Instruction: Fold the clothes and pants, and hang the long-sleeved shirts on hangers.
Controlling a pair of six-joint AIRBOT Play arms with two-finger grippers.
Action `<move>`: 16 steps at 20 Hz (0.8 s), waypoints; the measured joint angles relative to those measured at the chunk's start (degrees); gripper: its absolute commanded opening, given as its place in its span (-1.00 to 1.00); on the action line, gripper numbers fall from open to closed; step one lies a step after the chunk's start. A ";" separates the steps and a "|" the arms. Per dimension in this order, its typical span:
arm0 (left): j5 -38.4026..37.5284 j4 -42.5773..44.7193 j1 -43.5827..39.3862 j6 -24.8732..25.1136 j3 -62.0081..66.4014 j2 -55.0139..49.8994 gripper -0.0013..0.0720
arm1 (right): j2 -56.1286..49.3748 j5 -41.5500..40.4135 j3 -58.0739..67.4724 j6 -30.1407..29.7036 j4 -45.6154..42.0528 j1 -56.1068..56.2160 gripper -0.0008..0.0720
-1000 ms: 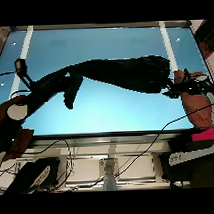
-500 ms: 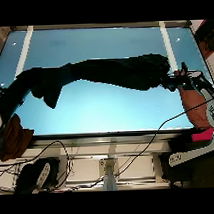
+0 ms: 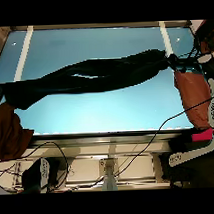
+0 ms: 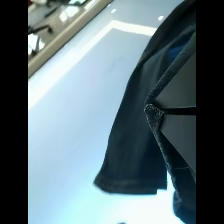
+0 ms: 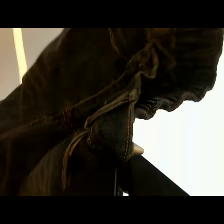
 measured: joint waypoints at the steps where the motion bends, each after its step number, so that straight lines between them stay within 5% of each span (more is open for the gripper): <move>1: -0.92 0.28 1.88 0.31 1.14 -1.53 -0.89 | 0.00 0.02 1.14 0.59 -1.51 0.00 -0.88; 5: -8.41 1.22 5.25 2.10 6.80 -9.27 -0.89 | 0.00 0.76 3.50 2.86 -6.71 0.00 -0.88; 10: -26.49 2.82 6.25 2.91 10.60 -18.43 -0.89 | 0.00 3.06 4.22 3.89 -12.37 0.00 -0.89; 16: -42.47 18.38 4.74 3.15 11.39 -26.25 -0.89 | 0.00 4.31 4.35 4.15 -17.38 0.00 -0.89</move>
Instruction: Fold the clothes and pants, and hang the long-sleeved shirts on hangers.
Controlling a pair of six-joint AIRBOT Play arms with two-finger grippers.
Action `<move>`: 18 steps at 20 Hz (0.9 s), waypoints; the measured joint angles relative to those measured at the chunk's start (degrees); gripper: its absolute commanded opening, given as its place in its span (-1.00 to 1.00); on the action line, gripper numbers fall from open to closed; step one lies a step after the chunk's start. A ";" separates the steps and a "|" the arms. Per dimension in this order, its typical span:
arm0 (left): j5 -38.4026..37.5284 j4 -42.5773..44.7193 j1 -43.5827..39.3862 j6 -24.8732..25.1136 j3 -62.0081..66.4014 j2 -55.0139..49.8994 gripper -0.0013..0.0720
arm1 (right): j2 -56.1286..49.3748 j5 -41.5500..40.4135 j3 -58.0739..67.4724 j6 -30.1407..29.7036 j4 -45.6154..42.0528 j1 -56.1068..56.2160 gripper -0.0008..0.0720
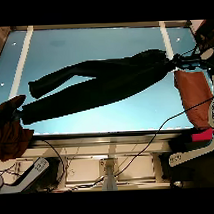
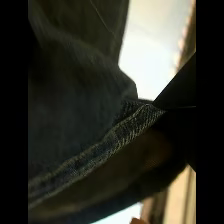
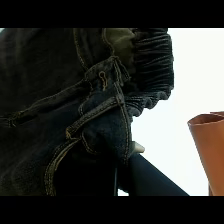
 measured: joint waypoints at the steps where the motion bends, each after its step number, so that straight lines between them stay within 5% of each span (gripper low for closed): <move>1: -1.55 3.32 -0.39 0.00 0.07 -0.74 -0.89 | 0.00 0.04 0.00 0.04 -0.87 0.00 -0.88; 8: -5.55 24.90 -2.49 -0.07 4.90 -6.34 -0.89 | 0.02 1.09 0.00 0.07 -5.16 0.00 -0.89; 18: 7.61 34.86 -13.68 2.19 9.75 -10.82 -0.89 | 5.53 16.44 -0.42 1.18 -11.93 -0.28 -0.89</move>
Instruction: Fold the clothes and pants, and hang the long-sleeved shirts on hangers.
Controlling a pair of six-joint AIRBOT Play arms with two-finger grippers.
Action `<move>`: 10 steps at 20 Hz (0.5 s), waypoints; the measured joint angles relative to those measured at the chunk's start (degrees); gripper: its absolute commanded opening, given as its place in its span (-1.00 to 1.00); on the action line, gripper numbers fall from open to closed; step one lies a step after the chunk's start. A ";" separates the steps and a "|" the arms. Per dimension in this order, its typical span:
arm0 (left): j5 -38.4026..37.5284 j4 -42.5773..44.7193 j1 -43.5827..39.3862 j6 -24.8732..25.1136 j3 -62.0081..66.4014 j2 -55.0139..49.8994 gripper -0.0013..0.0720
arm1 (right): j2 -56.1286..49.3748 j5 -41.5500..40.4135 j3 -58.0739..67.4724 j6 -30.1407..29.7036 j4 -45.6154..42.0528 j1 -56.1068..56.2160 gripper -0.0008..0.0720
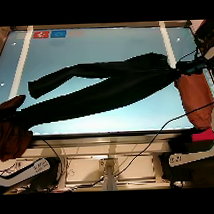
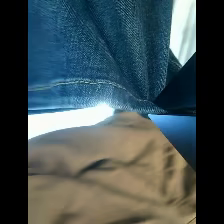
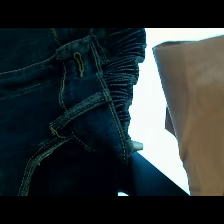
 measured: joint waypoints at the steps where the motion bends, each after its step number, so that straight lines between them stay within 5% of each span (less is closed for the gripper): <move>1: 1.70 0.98 -1.29 0.17 0.09 -0.70 -0.89 | 1.27 1.42 -0.46 0.52 -0.31 -0.28 -0.89; 10: 11.23 6.91 -5.14 0.55 0.81 -4.92 -0.89 | 11.78 23.21 -5.75 -0.46 -1.40 -4.44 -0.89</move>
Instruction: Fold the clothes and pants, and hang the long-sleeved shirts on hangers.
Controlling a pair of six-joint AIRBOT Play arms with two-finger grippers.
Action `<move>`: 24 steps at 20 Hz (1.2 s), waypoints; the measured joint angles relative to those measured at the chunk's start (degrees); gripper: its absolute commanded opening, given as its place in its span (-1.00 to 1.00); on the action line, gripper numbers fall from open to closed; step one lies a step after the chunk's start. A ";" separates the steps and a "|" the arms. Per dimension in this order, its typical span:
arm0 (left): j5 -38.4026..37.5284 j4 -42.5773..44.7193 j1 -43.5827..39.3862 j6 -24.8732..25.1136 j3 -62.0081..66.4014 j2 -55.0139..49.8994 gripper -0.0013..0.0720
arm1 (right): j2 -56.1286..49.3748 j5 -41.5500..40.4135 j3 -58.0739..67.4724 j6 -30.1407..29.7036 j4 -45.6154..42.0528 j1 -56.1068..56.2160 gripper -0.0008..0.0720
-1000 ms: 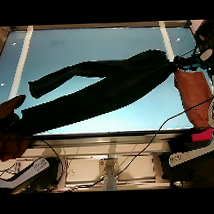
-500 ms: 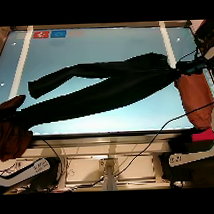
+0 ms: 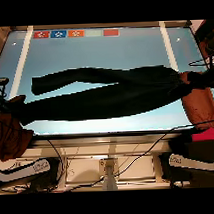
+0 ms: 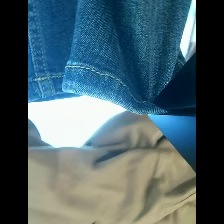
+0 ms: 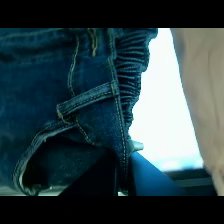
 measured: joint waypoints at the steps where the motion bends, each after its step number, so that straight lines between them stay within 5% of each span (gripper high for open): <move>1: 1.11 0.35 -0.07 0.04 0.07 -0.15 -0.89 | 0.70 1.33 -1.14 -0.17 0.02 -0.15 -0.89; 15: 12.55 9.70 -3.91 3.08 17.79 -0.22 -0.89 | 18.60 -0.66 -28.48 0.48 -0.04 -0.52 -0.89; 24: -2.32 4.90 -0.96 3.28 20.79 -0.46 -0.89 | 20.59 -0.83 -29.33 1.79 -0.52 -0.52 -0.88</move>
